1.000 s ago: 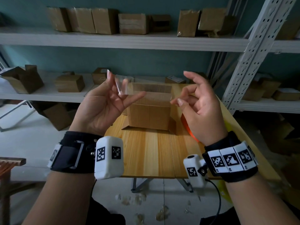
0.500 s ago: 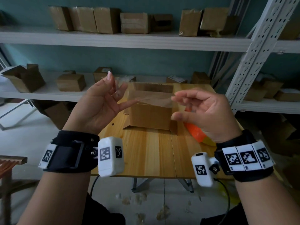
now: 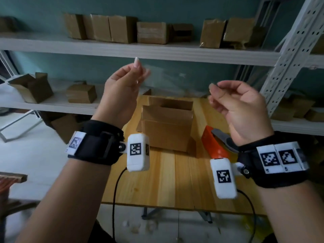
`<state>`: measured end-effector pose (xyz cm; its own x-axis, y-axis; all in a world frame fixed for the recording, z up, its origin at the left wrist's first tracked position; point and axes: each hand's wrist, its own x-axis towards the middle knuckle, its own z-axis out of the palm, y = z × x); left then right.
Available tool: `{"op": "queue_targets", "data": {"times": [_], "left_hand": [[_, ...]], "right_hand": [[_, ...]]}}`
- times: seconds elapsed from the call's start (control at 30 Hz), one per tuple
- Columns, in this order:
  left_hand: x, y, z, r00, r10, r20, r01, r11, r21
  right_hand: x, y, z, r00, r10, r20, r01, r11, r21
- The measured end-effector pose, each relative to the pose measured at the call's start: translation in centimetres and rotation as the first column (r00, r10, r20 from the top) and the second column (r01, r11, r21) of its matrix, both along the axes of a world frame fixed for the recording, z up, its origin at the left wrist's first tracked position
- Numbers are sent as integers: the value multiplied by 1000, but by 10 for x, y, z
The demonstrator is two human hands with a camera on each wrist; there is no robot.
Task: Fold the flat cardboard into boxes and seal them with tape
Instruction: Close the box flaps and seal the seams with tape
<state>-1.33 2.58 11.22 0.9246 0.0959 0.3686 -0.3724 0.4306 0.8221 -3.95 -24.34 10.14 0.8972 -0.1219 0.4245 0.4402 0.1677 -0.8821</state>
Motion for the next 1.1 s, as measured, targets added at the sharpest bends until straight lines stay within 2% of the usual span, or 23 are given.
{"op": "queue_targets", "data": {"times": [0.1, 0.2, 0.33, 0.57, 0.7, 0.83, 0.93, 1.0, 1.1], "left_hand": [[15, -9, -10, 997, 71, -23, -71, 997, 19], [25, -17, -21, 993, 101, -58, -98, 994, 46], [28, -24, -28, 992, 34, -124, -40, 998, -43], [0, -34, -24, 982, -11, -190, -14, 991, -131], [-15, -39, -27, 991, 42, -127, -60, 988, -145], [-23, -46, -36, 991, 106, -76, -113, 989, -92], [-24, -43, -42, 995, 94, -28, -97, 991, -89], [-25, -41, -42, 995, 100, 10, -100, 994, -37], [-28, -43, -44, 973, 191, 128, -204, 974, 97]], "right_hand": [[21, 1, -21, 990, 81, -119, -62, 985, 161], [36, 0, -38, 954, 201, -224, -140, 956, 258], [43, 1, -47, 907, 325, -267, -201, 892, 404], [35, -9, -29, 840, 377, -389, -202, 884, 421], [19, -12, -18, 811, 369, -454, -199, 903, 380], [11, -14, -16, 791, 378, -481, -204, 904, 375], [10, -14, -15, 780, 396, -485, -214, 897, 387], [9, -15, -14, 769, 418, -484, -230, 887, 400], [9, -15, -13, 760, 431, -486, -233, 879, 416]]}}
